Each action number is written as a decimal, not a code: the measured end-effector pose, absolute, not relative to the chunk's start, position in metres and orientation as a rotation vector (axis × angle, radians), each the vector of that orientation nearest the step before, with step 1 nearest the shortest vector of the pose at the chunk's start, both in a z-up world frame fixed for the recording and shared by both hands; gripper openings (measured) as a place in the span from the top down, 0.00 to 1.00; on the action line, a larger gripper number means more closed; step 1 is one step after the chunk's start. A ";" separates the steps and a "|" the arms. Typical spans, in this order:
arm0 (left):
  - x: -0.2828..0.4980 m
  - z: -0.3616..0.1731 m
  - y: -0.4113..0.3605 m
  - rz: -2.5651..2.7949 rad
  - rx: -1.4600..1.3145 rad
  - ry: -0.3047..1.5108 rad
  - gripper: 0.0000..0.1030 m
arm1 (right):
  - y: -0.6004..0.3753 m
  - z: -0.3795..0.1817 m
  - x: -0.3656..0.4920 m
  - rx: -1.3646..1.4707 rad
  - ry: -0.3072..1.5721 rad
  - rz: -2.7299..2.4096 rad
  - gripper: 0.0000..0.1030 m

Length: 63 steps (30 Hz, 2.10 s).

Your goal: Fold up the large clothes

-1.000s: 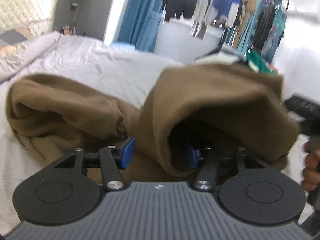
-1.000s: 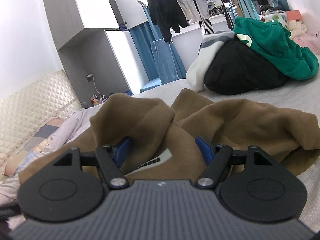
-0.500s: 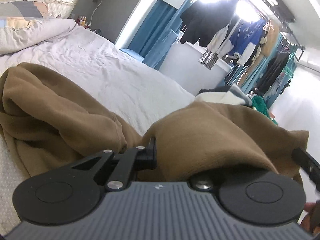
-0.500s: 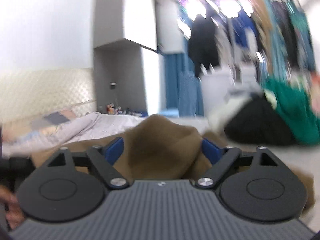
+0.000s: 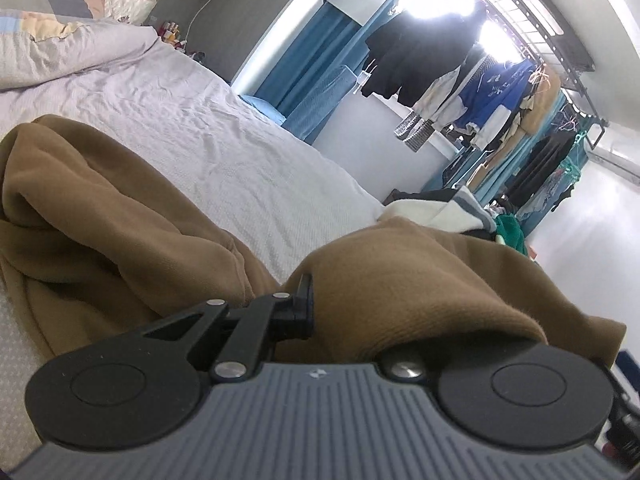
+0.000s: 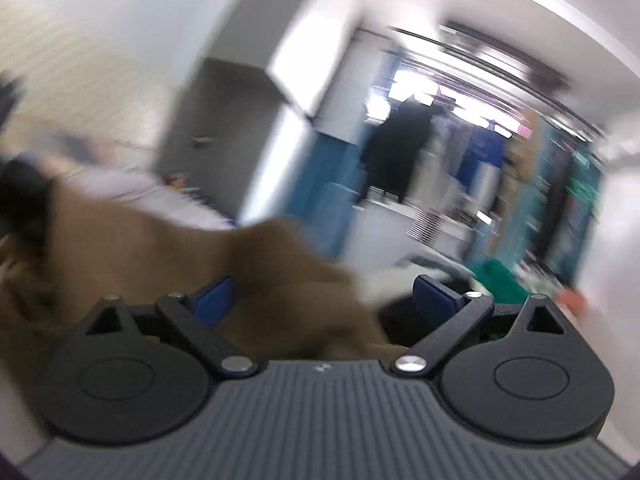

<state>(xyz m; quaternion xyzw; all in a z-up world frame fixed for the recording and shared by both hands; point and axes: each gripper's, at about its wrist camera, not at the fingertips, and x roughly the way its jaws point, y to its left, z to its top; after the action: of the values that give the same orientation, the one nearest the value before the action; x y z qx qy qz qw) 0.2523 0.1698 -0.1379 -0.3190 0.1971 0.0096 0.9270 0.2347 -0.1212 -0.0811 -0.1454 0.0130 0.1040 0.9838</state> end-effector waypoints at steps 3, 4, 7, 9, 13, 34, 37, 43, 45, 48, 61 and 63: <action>0.253 -0.136 0.167 0.014 -0.640 0.390 0.94 | -0.151 -0.065 0.237 -0.199 0.113 0.222 0.06; 0.253 -0.136 0.167 0.014 -0.637 0.389 0.94 | -0.156 -0.061 0.236 -0.196 0.135 0.227 0.06; 0.256 -0.138 0.171 0.020 -0.653 0.399 0.94 | -0.168 -0.057 0.220 -0.205 0.154 0.245 0.06; 0.256 -0.140 0.173 0.020 -0.669 0.404 0.94 | -0.173 -0.052 0.213 -0.187 0.171 0.259 0.06; 0.256 -0.140 0.172 0.020 -0.660 0.405 0.93 | -0.175 -0.053 0.219 -0.166 0.353 0.294 0.06; 0.267 -0.156 0.185 0.055 -0.716 0.421 0.93 | -0.133 -0.130 0.299 -0.208 0.526 0.252 0.54; 0.269 -0.150 0.186 0.055 -0.701 0.393 0.94 | -0.139 -0.117 0.304 -0.071 0.432 0.222 0.67; 0.256 -0.100 0.176 0.021 -0.630 0.303 0.94 | -0.148 -0.058 0.286 -0.021 0.145 0.208 0.92; 0.247 -0.076 0.170 0.009 -0.591 0.262 0.94 | -0.153 -0.029 0.274 -0.013 0.066 0.208 0.92; 0.233 -0.035 0.160 -0.004 -0.545 0.207 0.94 | -0.164 0.014 0.258 0.013 -0.031 0.223 0.92; 0.161 0.214 0.142 0.001 -0.425 -0.016 0.94 | -0.191 0.234 0.221 0.126 -0.222 0.346 0.92; 0.146 0.247 0.139 0.001 -0.386 -0.041 0.94 | -0.187 0.261 0.205 0.127 -0.272 0.346 0.92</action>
<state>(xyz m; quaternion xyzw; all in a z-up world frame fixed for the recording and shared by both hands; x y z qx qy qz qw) 0.1457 0.1394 0.2467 -0.1918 -0.0203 0.0004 0.9812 0.2051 -0.1875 0.2615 0.0628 -0.1350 0.1713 0.9739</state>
